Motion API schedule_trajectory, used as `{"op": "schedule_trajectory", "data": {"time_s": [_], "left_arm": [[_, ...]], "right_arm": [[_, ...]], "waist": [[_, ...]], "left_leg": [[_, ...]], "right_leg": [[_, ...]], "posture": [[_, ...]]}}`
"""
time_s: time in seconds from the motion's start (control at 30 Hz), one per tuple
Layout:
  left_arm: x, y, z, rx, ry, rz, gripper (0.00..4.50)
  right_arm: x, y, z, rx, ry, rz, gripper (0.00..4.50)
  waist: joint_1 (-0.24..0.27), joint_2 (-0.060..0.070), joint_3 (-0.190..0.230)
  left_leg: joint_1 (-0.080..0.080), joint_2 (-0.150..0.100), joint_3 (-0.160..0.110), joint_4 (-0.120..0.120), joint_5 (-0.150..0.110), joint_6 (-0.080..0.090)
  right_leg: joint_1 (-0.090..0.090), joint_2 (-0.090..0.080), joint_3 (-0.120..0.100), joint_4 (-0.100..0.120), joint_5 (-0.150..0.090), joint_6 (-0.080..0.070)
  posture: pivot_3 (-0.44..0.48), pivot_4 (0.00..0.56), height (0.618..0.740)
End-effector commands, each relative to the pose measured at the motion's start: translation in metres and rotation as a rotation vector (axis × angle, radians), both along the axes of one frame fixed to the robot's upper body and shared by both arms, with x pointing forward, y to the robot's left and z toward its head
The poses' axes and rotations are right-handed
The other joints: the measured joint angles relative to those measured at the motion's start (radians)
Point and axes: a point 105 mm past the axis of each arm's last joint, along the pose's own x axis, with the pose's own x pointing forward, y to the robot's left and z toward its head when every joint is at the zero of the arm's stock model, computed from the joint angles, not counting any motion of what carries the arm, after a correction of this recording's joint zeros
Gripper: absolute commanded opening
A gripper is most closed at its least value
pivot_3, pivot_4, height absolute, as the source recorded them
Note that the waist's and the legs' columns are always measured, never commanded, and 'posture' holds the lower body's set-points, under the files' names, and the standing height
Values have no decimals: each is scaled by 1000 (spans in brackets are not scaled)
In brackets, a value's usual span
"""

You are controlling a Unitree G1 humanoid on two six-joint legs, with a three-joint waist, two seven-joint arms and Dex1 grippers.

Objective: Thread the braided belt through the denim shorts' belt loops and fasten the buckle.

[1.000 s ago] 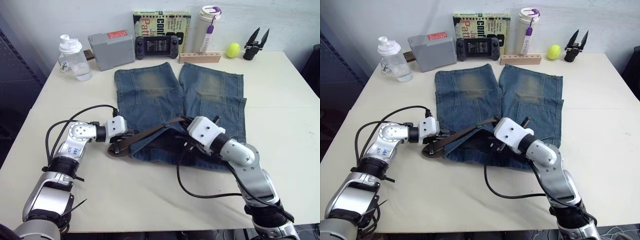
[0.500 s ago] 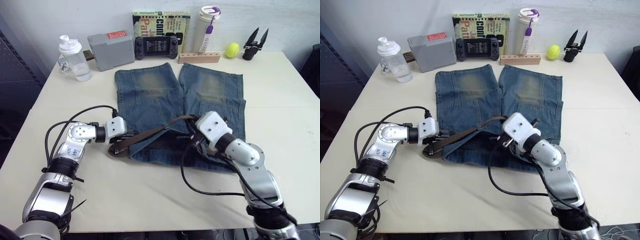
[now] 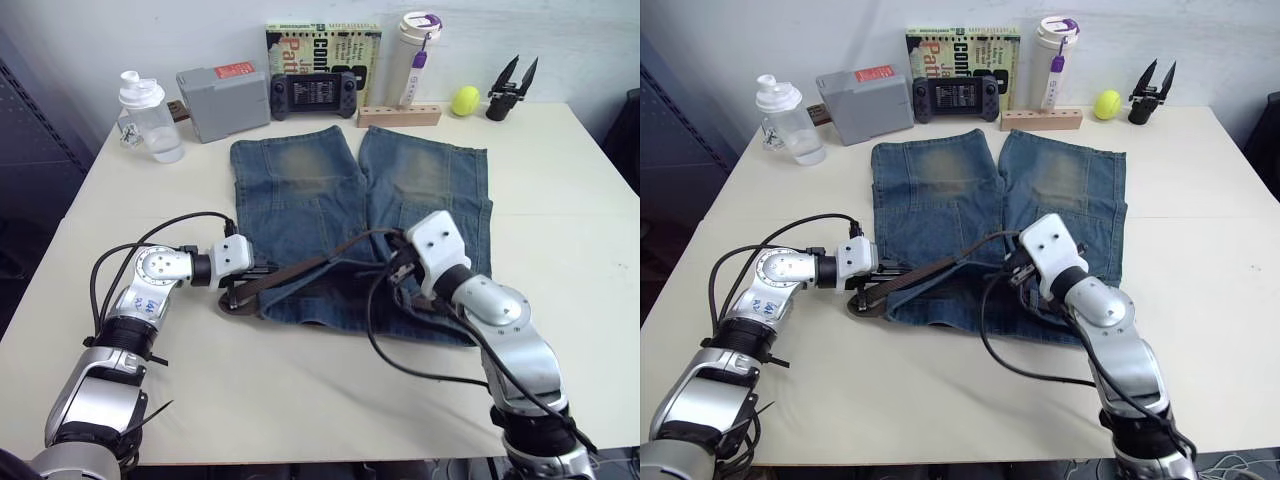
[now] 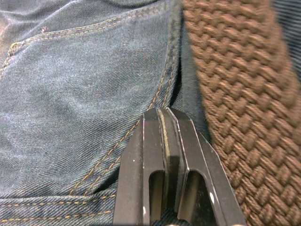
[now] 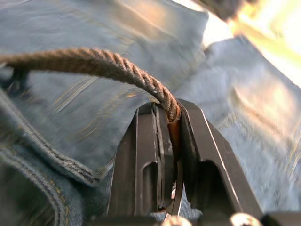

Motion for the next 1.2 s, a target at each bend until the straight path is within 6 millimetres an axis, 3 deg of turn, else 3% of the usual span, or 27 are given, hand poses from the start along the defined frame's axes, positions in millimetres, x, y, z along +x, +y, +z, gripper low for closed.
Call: {"op": "schedule_trajectory", "data": {"time_s": [0.03, 0.07, 0.13, 0.3, 0.47, 0.7, 0.9, 1.2], "left_arm": [[-10, 19, -35, 96, 120, 41, 3], [-10, 18, -34, 95, 118, 42, 0], [-10, 18, -34, 94, 116, 41, 0], [-11, 18, -34, 90, 115, 42, 0], [-12, 18, -35, 88, 113, 43, 0], [-11, 17, -35, 84, 111, 45, 0], [-11, 18, -35, 84, 109, 51, 0], [-11, 20, -35, 86, 108, 58, 0]], "right_arm": [[-9, 6, 11, -139, -135, 48, 497], [-10, 8, 8, -157, -138, 59, 1024], [-11, 12, 4, -183, -146, 73, 1538], [-9, 21, 6, -236, -184, 106, 3933], [-15, 40, 18, -327, -302, 220, 3933], [-19, 56, 12, -454, -345, 324, 3933], [-15, 51, -1, -506, -282, 338, 3933], [-25, 33, 8, -555, -271, 389, 3933]], "waist": [[-2, 0, 0], [-3, 0, 0], [-5, 1, -1], [-13, 1, -1], [-16, 1, -1], [-17, 1, -1], [-17, 1, -1], [-16, 1, -1]], "left_leg": [[0, 0, 0, 0, 0, 0], [0, 0, 0, 0, 0, 0], [0, 0, 0, 0, 0, 0], [1, 0, 0, 0, 0, 0], [1, 0, 0, 0, 0, 0], [1, 1, 0, 0, 0, 0], [1, 1, 0, 0, 0, 0], [1, 1, 0, 0, 0, 0]], "right_leg": [[0, 0, 0, 0, 0, 0], [0, 0, 0, 0, 0, 0], [0, 0, 0, 0, 0, 0], [1, 0, 0, 0, 0, 0], [1, 0, 0, 0, 0, 0], [1, 0, 0, 0, 0, 0], [1, 0, 0, 0, 0, 0], [1, 0, 0, 0, 0, 0]], "posture": [[0, 150, 726], [0, 150, 726], [0, 150, 726], [0, 150, 726], [0, 150, 726], [0, 150, 726], [0, 150, 726], [0, 150, 726]]}}
